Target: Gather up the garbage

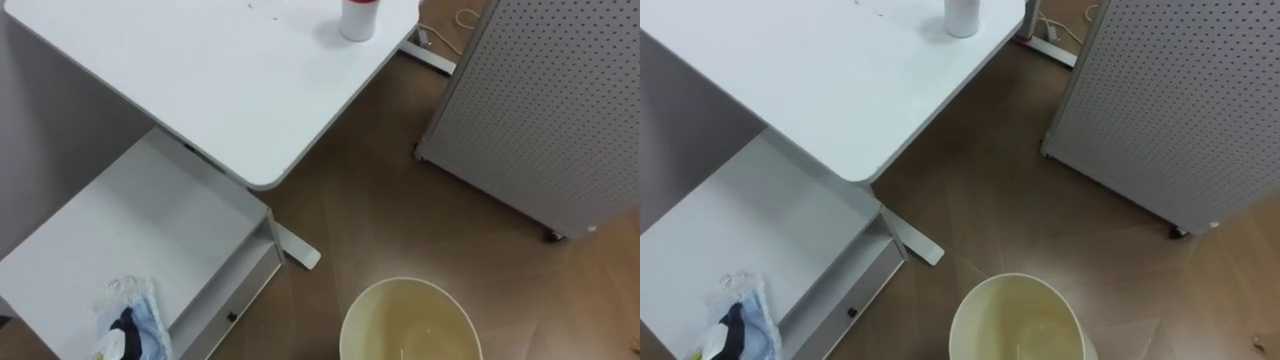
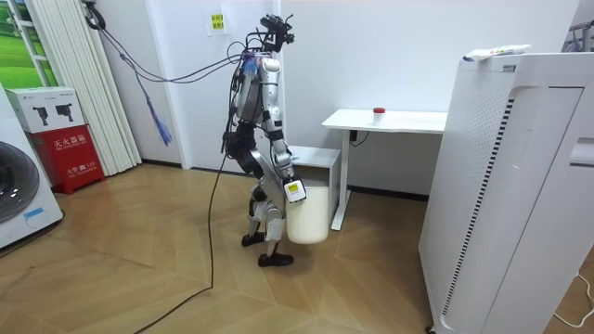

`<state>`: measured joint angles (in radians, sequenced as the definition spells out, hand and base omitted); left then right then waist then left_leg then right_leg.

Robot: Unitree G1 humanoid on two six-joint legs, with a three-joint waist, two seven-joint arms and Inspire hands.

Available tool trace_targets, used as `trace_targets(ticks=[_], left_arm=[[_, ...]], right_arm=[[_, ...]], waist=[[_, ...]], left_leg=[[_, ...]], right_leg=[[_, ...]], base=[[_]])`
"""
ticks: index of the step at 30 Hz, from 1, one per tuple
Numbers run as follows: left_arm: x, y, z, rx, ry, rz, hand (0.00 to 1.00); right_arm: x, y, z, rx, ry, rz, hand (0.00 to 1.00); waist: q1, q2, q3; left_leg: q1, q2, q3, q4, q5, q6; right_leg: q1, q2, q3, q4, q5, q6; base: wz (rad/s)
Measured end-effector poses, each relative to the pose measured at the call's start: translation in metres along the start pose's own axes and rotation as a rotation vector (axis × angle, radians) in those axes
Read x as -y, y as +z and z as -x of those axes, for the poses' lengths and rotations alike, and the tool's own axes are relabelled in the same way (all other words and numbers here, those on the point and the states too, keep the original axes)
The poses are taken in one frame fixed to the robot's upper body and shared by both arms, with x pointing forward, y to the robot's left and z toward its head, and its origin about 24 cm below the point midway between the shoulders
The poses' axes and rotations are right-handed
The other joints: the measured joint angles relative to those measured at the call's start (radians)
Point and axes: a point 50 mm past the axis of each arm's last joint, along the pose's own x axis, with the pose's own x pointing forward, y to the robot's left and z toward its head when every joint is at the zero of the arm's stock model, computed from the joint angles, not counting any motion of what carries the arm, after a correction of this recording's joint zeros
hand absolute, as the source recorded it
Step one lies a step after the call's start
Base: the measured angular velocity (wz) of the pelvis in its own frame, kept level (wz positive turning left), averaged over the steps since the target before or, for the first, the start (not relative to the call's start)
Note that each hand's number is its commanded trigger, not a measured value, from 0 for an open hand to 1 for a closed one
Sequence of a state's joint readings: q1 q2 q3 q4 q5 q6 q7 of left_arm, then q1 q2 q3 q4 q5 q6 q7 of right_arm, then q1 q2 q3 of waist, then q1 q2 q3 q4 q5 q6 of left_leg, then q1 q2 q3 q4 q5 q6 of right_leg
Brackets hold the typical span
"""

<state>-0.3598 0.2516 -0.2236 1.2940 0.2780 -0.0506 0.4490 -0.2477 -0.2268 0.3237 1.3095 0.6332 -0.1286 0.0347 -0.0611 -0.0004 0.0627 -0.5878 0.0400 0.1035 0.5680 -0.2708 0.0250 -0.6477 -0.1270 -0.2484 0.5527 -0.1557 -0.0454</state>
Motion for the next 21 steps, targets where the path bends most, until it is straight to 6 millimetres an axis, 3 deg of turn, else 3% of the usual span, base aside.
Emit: trace_targets(ticks=[1,2,3,8,12,21], left_arm=[[0.0,0.0,0.0,0.001,-0.003,-0.004,0.61],[0.0,0.0,0.0,0.002,-0.003,-0.006,0.84],[0.0,0.001,0.0,0.002,-0.002,-0.007,1.0],[-0.006,0.005,-0.003,0.011,0.042,-0.007,1.0],[-0.024,0.007,-0.01,0.012,0.103,-0.024,1.0],[-0.023,0.012,-0.01,0.009,0.109,-0.052,1.0]], right_arm=[[0.0,0.001,0.0,0.002,-0.001,0.001,1.0],[0.001,0.001,0.0,0.001,0.0,0.005,1.0],[0.001,0.001,0.0,0.002,-0.001,0.006,1.0],[0.002,0.005,0.0,0.016,-0.003,-0.008,1.0],[-0.001,0.008,-0.001,0.02,0.006,-0.036,1.0],[-0.002,0.009,-0.001,0.007,0.001,-0.067,1.0]], waist=[[0.0,0.0,-0.0001],[0.0,-0.001,-0.0006],[0.0,-0.002,-0.0026],[-0.002,-0.003,-0.0037],[-0.002,-0.004,-0.0039],[-0.018,-0.004,-0.0038]], left_leg=[[-0.005,0.0,0.0,0.003,0.0,0.0],[-0.007,0.0,0.0,0.003,0.0,0.0],[-0.014,0.0,0.0,0.004,0.0,0.0],[-0.047,-0.001,0.001,0.018,0.001,0.0],[-0.055,-0.004,0.0,0.017,0.003,0.003],[-0.08,-0.006,-0.011,0.014,0.005,0.005]], right_leg=[[-0.004,-0.001,-0.001,0.003,-0.001,-0.001],[-0.006,-0.001,-0.001,0.003,-0.001,-0.001],[-0.013,-0.002,-0.001,0.003,-0.001,-0.001],[-0.043,-0.006,-0.004,0.015,-0.001,-0.002],[-0.051,-0.01,-0.005,0.011,-0.001,-0.002],[-0.063,-0.01,-0.018,-0.001,0.003,0.001]], base=[[0.0],[0.0],[0.0],[0.02],[0.03],[0.01]])
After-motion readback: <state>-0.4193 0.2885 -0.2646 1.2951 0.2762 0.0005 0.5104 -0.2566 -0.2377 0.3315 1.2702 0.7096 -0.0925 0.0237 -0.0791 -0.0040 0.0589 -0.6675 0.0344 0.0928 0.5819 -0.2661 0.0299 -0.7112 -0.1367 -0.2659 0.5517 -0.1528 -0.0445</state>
